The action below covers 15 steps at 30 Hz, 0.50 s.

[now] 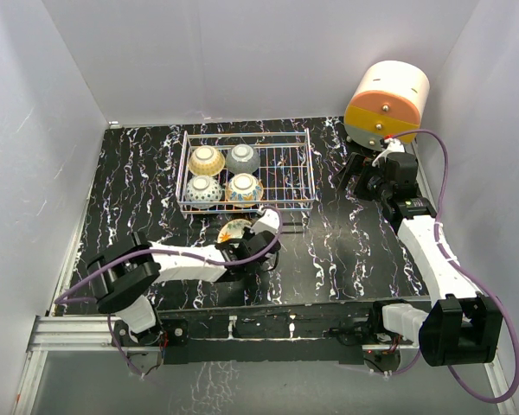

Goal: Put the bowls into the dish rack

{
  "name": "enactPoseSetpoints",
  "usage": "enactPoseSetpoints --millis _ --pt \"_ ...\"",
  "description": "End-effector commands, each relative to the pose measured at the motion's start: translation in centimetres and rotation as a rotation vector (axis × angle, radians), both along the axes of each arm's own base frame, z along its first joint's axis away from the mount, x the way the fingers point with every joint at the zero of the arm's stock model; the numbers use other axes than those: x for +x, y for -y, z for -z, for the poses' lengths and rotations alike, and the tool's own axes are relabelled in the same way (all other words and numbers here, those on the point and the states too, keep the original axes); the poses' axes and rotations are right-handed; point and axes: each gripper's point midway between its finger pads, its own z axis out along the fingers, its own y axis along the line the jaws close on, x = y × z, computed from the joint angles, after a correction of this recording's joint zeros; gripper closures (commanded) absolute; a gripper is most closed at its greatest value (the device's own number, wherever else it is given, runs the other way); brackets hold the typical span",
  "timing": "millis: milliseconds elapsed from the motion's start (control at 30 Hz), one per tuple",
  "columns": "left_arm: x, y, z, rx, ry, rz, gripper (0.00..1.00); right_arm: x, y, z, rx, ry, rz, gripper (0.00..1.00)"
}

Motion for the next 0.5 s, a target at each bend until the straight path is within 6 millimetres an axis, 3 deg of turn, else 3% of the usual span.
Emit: enactPoseSetpoints --millis 0,100,233,333,467 --pt "-1.7 2.1 -4.4 -0.145 -0.077 0.047 1.00 0.7 0.6 -1.8 -0.011 0.072 0.028 0.00" --pt "-2.3 4.3 -9.6 -0.306 -0.065 0.126 1.00 0.7 0.7 -1.7 -0.013 0.070 0.031 0.00" --pt "-2.7 5.9 -16.5 -0.471 -0.016 0.197 1.00 0.7 0.8 -1.7 -0.014 0.071 0.039 0.00" --pt "-3.0 6.7 -20.3 -0.566 0.018 0.242 1.00 0.7 0.9 -1.8 -0.010 0.072 0.044 0.00" --pt "-2.7 7.5 -23.8 -0.646 0.069 0.279 1.00 0.5 1.0 -1.9 -0.006 0.076 0.049 0.00"
